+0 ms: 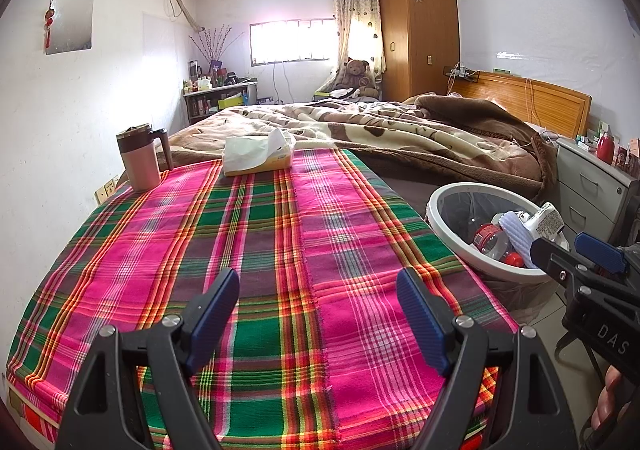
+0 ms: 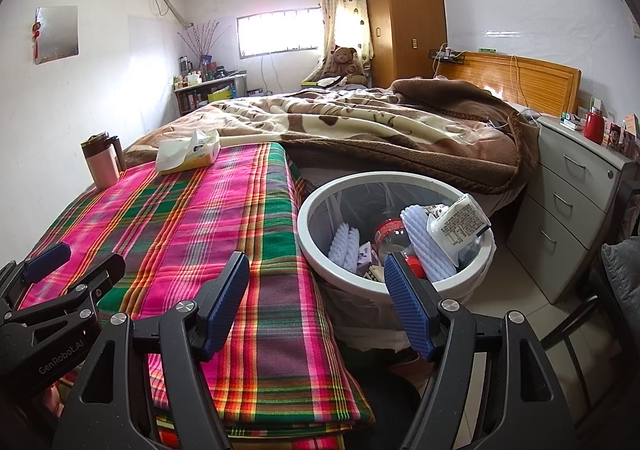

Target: Collect trash

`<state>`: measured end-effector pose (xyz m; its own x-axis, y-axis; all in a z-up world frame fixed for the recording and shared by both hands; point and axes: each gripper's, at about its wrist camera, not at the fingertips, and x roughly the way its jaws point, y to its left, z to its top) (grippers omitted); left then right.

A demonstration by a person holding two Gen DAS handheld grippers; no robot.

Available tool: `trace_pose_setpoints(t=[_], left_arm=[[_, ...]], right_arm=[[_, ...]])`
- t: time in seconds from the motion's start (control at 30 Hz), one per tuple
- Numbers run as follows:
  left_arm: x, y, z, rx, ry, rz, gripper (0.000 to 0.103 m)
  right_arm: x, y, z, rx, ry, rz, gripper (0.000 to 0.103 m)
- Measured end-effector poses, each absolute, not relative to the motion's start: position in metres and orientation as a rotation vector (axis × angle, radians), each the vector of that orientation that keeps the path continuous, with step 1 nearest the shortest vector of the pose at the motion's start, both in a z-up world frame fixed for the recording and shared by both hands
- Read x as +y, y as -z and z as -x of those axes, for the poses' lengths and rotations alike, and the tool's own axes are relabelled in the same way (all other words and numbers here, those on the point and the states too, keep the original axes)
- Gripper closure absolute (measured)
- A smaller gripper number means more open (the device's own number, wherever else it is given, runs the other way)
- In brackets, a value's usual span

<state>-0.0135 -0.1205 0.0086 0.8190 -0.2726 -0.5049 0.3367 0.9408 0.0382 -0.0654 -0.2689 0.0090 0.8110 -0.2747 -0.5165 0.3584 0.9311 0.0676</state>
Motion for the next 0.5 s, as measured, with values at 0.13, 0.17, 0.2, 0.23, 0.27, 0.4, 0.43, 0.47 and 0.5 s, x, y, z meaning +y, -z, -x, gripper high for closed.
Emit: trace_pose_setpoints(t=[0.13,0.17,0.2,0.23,0.27,0.4,0.43,0.47,0.5], left_arm=[[-0.1206,-0.0085,0.0139,0.517,0.325,-0.127,0.021],[-0.1205,-0.0085,0.0139,0.517,0.325,-0.127,0.021],[-0.1205,-0.0085,0.0136,0.517,0.325,-0.127,0.021],[-0.1205,-0.0085,0.0132,0.518,0.324,-0.127,0.021],[-0.1202,-0.0084,0.0137,0.518,0.323,-0.127,0.021],[-0.1204,-0.0079,0.0143,0.522,0.316,-0.124,0.021],[-0.1207,-0.0075,0.0148,0.523,0.315,-0.123,0.021],[-0.1209,-0.0074,0.0148,0.524,0.313,-0.123,0.021],[-0.1211,-0.007,0.015,0.524,0.311,-0.123,0.021]], right_arm=[[-0.2689,-0.0091,0.0653,0.526,0.34,-0.165,0.032],[-0.2687,-0.0091,0.0659,0.525,0.34,-0.164,0.032],[-0.2688,-0.0092,0.0653,0.526,0.34,-0.165,0.032],[-0.2688,-0.0092,0.0652,0.526,0.34,-0.165,0.032],[-0.2686,-0.009,0.0657,0.526,0.339,-0.164,0.032],[-0.2686,-0.0092,0.0652,0.526,0.339,-0.164,0.032],[-0.2685,-0.0092,0.0651,0.526,0.34,-0.164,0.032],[-0.2685,-0.0092,0.0651,0.526,0.34,-0.164,0.032],[-0.2684,-0.0093,0.0651,0.526,0.34,-0.164,0.032]])
